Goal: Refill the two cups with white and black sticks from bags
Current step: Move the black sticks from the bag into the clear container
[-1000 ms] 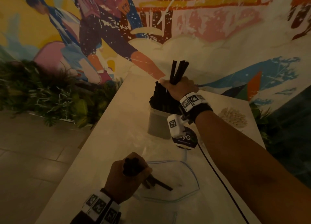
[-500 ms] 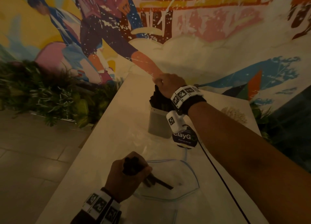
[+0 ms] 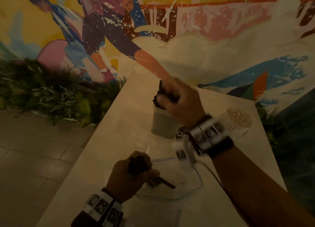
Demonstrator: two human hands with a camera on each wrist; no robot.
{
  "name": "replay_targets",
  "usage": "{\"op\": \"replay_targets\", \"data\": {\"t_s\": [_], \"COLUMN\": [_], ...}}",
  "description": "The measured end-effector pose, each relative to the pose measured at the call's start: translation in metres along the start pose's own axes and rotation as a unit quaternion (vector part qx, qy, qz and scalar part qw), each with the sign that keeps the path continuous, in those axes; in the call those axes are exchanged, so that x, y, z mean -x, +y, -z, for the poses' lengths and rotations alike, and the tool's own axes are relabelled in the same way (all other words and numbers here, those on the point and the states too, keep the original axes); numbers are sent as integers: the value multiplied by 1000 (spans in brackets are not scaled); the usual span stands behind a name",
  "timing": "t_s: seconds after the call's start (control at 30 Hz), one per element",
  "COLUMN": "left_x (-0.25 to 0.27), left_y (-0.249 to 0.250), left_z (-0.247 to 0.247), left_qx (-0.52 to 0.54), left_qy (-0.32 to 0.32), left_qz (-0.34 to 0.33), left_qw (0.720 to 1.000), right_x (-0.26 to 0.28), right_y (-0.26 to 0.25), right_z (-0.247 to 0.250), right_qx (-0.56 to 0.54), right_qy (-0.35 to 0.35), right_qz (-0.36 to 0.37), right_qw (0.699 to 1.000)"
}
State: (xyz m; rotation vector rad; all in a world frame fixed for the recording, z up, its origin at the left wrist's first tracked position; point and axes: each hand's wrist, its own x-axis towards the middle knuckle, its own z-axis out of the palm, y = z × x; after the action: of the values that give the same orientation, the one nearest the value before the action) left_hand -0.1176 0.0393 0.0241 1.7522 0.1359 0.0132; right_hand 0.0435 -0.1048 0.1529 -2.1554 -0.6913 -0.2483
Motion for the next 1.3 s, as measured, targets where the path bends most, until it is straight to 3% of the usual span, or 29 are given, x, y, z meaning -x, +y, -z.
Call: {"op": "replay_targets", "data": {"t_s": [0.03,0.1,0.13,0.17,0.23,0.33,0.43,0.6,0.73,0.93,1.03,1.17,1.3], "left_x": [-2,-3,-3,-2,-1,-1,-1,-4,-6,-7,-5,-4,-5], "left_y": [0,0,1,1,-1,-3,-1,-8,-8,-3,1,4,1], "left_z": [0,0,-1,-2,-5,-6,-1,3,6,1,3,0,2], "left_qx": [2,-3,-13,-18,-4,-43,-56,-110,-81,-65,-81,-110,-148], "left_qy": [-3,-8,-12,-19,-26,-16,11,14,-4,-3,-24,-16,0], "left_qz": [0,-5,-8,-7,-8,-2,6,-15,-14,-24,-37,-33,-32], "left_qw": [1000,1000,1000,1000,1000,999,998,994,997,998,996,993,988], "right_x": [28,85,110,131,160,177,177,178,180,177,175,170,165], "right_y": [-7,-3,4,13,25,24,20,26,29,25,29,39,33], "right_z": [4,2,-3,-11,-31,-59,-71,-74,-74,-77,-73,-61,-46], "right_qx": [-49,-25,10,27,6,-52,-93,-96,-63,-75,-123,-252,-326], "right_qy": [-114,-376,-435,-444,-373,-205,-108,-96,-96,-105,-99,28,132], "right_qz": [-63,-171,-192,-194,-193,-159,-127,-100,-70,-74,-128,-224,-197], "right_qw": [990,910,880,874,907,964,982,986,991,989,979,941,915]}}
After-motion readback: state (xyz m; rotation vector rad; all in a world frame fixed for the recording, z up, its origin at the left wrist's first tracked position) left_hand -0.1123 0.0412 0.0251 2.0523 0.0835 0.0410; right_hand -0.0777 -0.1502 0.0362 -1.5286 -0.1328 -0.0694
